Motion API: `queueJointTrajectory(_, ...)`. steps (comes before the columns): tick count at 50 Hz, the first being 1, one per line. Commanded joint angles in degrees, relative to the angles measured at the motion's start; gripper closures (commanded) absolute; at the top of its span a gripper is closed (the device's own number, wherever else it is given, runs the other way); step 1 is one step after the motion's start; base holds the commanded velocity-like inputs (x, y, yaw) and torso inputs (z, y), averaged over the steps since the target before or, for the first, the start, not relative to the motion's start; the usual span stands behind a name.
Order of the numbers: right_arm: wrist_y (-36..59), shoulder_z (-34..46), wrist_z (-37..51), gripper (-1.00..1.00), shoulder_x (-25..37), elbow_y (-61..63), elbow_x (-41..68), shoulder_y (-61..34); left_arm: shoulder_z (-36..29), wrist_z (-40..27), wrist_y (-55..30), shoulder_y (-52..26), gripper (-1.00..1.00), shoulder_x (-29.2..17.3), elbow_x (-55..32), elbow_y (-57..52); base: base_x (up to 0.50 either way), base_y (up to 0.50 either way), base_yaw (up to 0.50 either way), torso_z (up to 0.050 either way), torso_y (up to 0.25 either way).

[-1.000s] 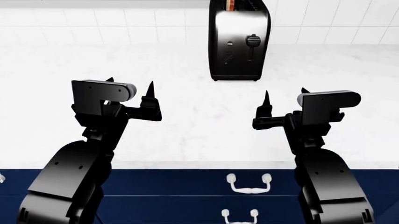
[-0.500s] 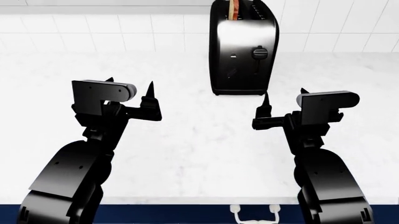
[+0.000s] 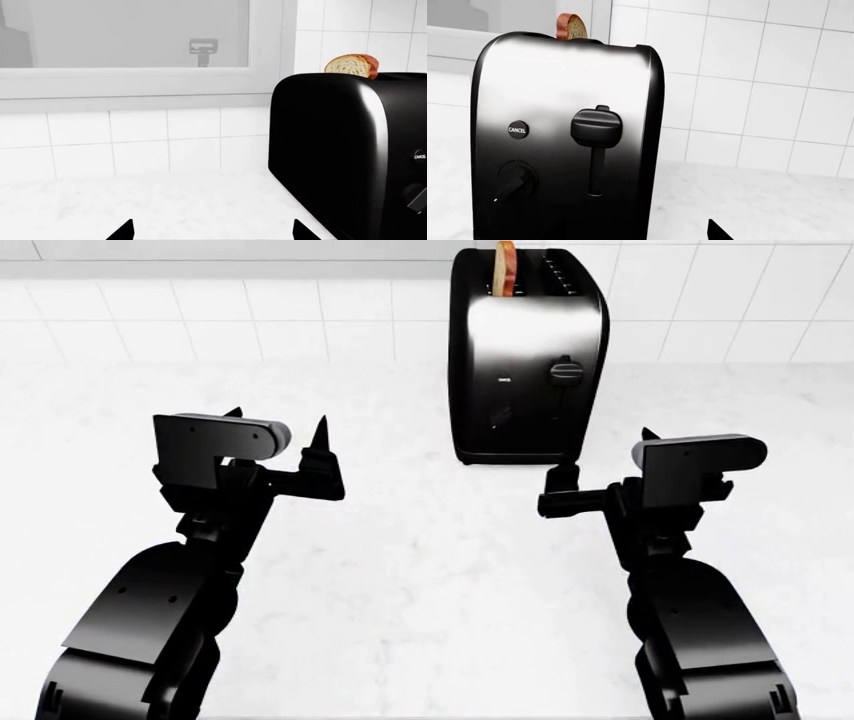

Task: Push down the lever of the toaster to turn it on.

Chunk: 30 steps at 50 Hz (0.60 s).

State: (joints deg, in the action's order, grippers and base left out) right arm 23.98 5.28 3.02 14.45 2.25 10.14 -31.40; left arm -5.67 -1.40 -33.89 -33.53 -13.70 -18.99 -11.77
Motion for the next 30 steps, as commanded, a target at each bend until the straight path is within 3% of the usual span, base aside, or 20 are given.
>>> queueJointTrajectory(1, 1.2, 0.1, 0.3, -1.0, 0.6, 1.5, 0.1, -1.4, -0.1, -0.1, 0.6, 0.1, -1.0, -0.2, -0.2, 0.5, 0.0, 0.0, 0.0, 0.0, 0.0)
queueJointTrajectory(9, 5.0, -0.5, 0.6, -1.0, 2.0, 7.0, 0.8, -4.2, -0.7, -0.1, 1.1, -0.2, -1.0, 0.0, -0.1, 1.5, 0.0, 0.0, 0.0, 0.0, 0.0)
queueJointTrajectory(10, 4.9, -0.6, 0.7, 1.0, 2.1, 7.3, 0.8, -4.2, -0.7, -0.1, 1.1, -0.2, -1.0, 0.0, -0.1, 1.6, 0.0, 0.0, 0.0, 0.0, 0.0)
queueJointTrajectory(30, -0.9, 3.8, -2.2, 1.0, -0.4, -5.0, -0.2, -12.8, -1.3, -0.5, 1.0, -0.3, -1.0, -0.5, -0.3, 1.3, 0.0, 0.0, 0.0, 0.0, 0.0)
